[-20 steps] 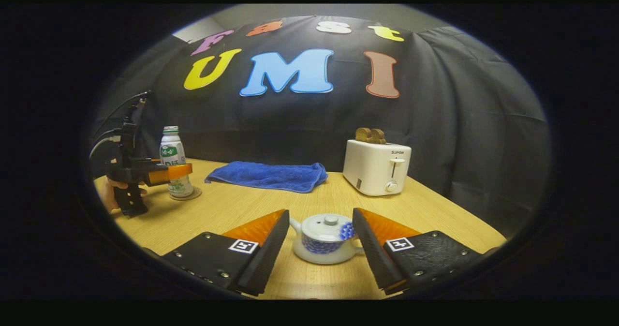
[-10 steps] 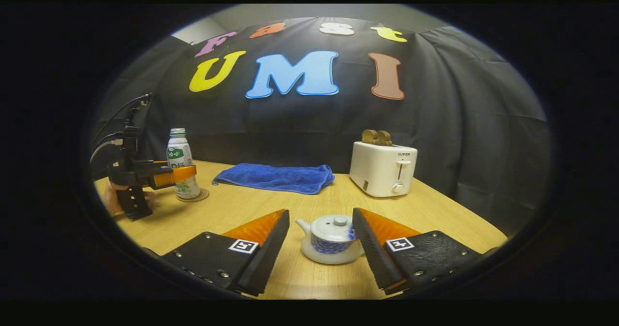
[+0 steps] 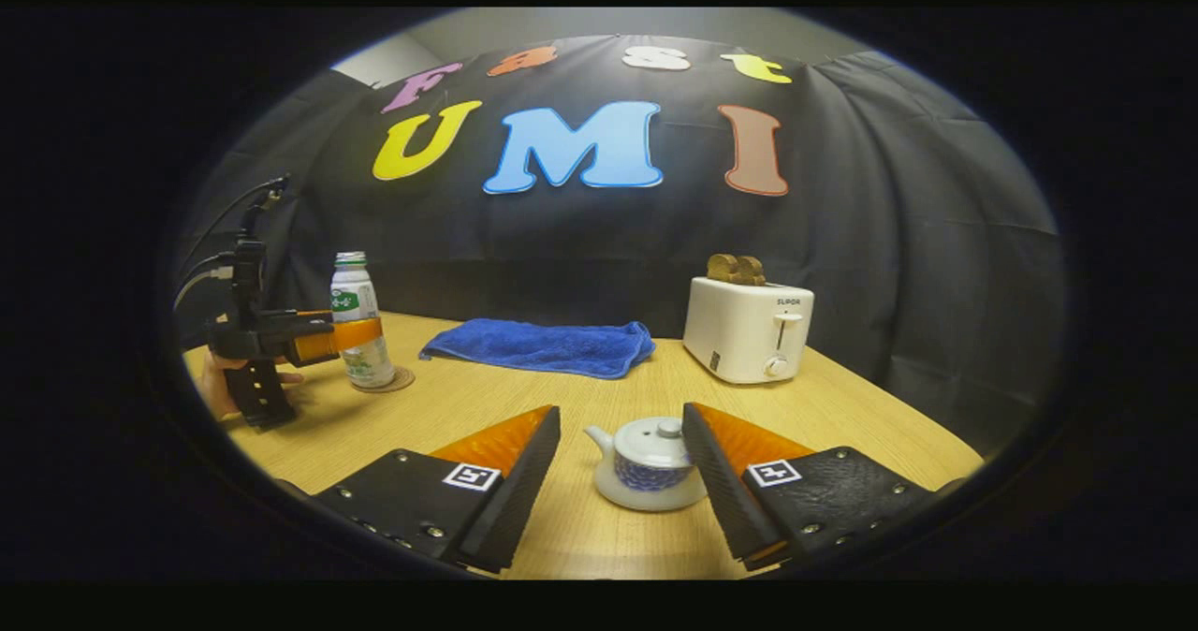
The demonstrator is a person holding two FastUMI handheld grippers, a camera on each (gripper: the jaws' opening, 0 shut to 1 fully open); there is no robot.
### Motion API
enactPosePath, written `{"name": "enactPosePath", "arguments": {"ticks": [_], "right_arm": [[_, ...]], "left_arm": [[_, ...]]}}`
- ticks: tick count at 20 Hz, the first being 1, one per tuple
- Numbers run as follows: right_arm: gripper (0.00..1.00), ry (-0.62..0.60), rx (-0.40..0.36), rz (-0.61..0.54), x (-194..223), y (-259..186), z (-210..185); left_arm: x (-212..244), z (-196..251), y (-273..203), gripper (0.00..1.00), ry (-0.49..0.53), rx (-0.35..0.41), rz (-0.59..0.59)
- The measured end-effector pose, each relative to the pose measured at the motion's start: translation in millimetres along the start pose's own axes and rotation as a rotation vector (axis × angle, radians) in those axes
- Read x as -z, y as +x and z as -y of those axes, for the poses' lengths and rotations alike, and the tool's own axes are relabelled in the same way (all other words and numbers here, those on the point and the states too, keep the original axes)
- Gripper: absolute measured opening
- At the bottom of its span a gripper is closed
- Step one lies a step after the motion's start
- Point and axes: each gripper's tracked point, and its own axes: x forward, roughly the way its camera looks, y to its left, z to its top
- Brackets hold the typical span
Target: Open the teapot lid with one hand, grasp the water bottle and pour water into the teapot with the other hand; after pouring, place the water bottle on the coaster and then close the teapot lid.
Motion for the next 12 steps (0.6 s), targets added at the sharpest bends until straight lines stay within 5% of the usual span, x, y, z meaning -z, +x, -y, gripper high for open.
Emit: {"name": "enactPosePath", "arguments": {"ticks": [6, 12], "right_arm": [[0.81, 0.006, -0.016, 0.02, -6, -3, -5], [0.81, -0.042, -0.021, 0.056, -19, -20, -27]], "left_arm": [[4, -4, -15, 0.98, 0.022, -0.035, -0.023], [6, 20, -58, 1.0, 0.021, 0.011, -0.028]]}}
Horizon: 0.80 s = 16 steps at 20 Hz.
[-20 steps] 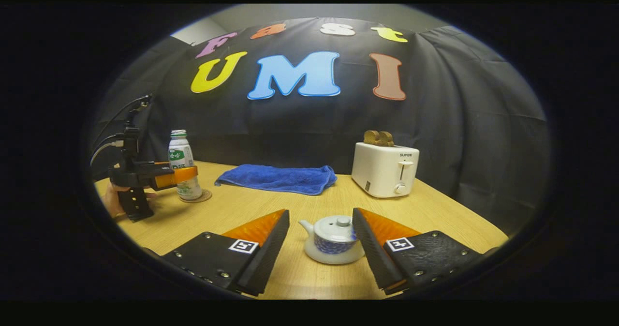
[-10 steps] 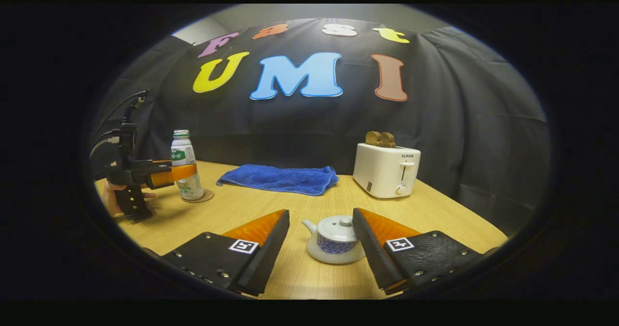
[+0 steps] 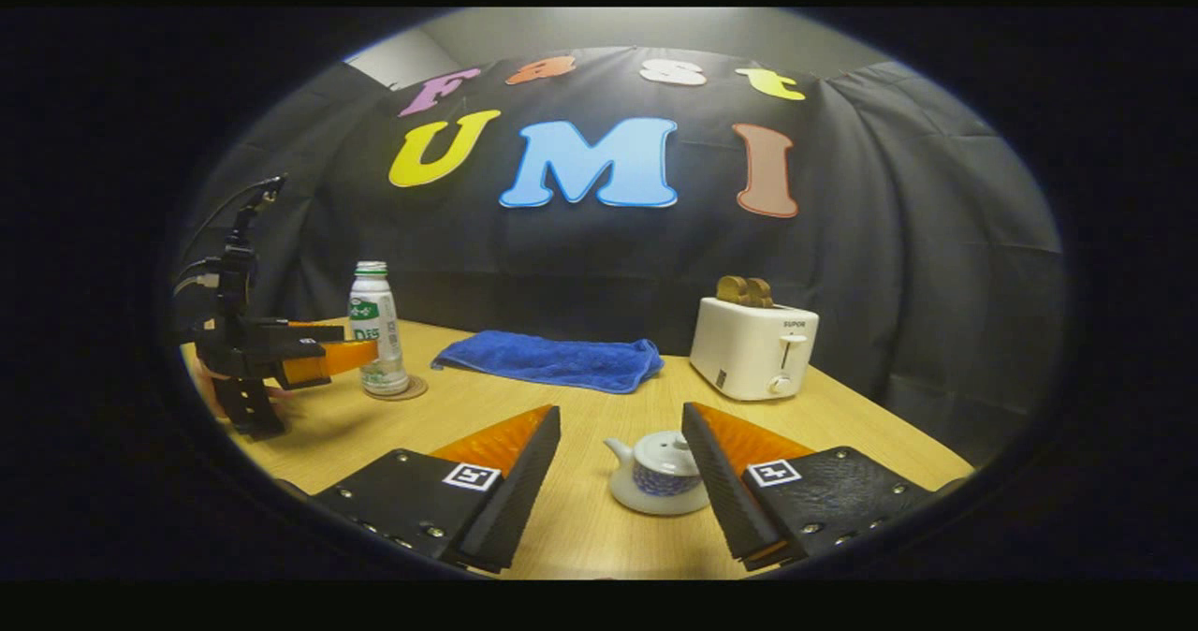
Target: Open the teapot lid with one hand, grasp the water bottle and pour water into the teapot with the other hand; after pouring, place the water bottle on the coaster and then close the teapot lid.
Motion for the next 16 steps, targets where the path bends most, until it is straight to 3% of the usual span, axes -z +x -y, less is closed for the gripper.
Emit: {"name": "enactPosePath", "arguments": {"ticks": [5, 8, 11, 13, 16], "right_arm": [[0.83, 0.042, -0.003, -0.01, 6, -41, -57], [0.83, 0.054, 0.016, 0.0, 11, -55, -82], [0.9, 0.054, 0.028, 0.017, 14, -68, -91], [0.9, 0.07, 0.056, 0.05, 12, -73, -86], [0.92, 0.11, 0.087, 0.069, 13, -73, -85]], "left_arm": [[-10, 38, -83, 1.0, -0.014, -0.014, 0.085], [-10, 56, -124, 1.0, 0.048, -0.043, 0.13], [2, 62, -144, 1.0, 0.043, -0.061, 0.119], [3, 64, -145, 1.0, -0.011, -0.048, 0.109], [3, 68, -149, 1.0, 0.006, -0.05, 0.115]]}}
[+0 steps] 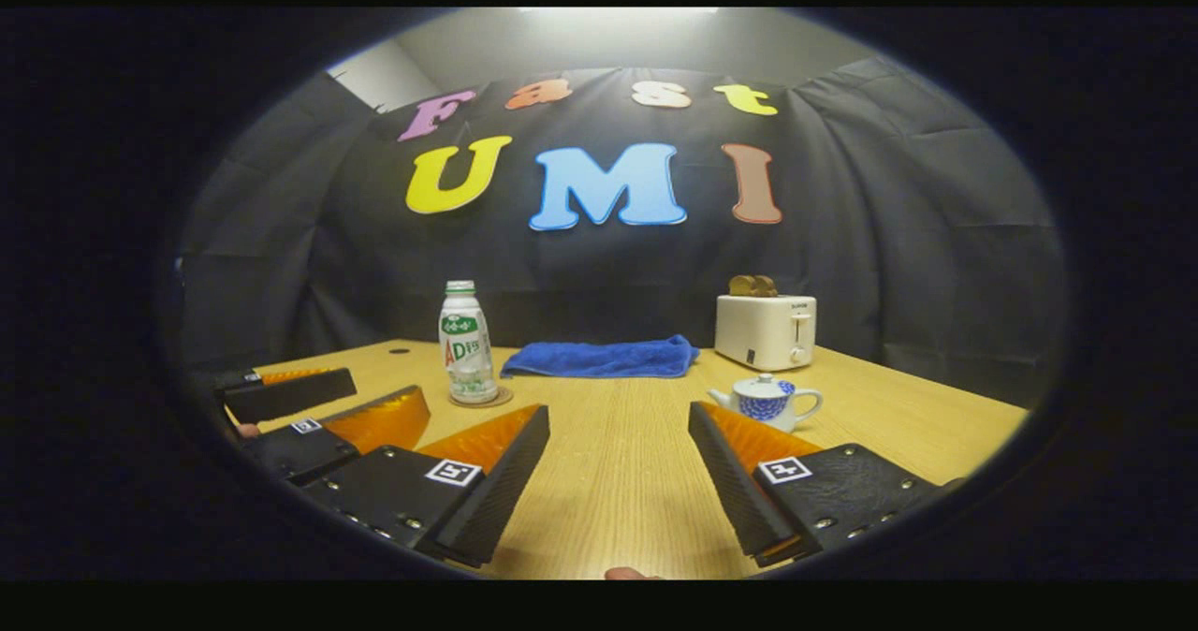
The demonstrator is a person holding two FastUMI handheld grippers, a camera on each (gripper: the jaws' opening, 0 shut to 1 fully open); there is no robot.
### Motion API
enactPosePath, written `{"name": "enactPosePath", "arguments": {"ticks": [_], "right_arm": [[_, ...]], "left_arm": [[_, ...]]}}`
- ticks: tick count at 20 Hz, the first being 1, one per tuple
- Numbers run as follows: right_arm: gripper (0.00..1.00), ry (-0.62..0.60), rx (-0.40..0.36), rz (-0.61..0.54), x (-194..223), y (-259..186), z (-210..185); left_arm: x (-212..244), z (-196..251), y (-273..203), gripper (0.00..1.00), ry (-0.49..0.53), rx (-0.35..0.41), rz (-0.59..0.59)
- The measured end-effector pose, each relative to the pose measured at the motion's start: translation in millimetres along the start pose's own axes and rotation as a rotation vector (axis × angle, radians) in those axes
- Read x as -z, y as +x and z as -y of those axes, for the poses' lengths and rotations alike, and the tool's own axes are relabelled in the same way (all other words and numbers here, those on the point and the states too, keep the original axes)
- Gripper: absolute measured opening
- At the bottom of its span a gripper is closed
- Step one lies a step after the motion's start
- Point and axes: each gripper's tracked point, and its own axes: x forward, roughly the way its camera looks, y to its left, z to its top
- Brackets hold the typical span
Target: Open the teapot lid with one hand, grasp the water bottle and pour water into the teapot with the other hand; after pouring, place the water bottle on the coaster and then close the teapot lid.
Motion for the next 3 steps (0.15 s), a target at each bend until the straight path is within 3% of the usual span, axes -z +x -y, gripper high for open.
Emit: {"name": "enactPosePath", "arguments": {"ticks": [1, 2, 3], "right_arm": [[0.93, -0.005, 0.018, 0.001, -0.5, 2.0, 3.1], [0.92, -0.002, 0.04, 0.0, 0.0, -0.7, 6.5], [0.92, -0.002, 0.058, 0.001, -0.8, -2.3, 8.7]], "left_arm": [[1.6, -4.8, 1.3, 1.0, 0.002, -0.022, 0.004], [0.4, -10.8, 1.1, 0.89, 0.001, -0.051, 0.002], [1.7, -11.4, -0.3, 1.0, 0.002, -0.063, -0.001]]}}
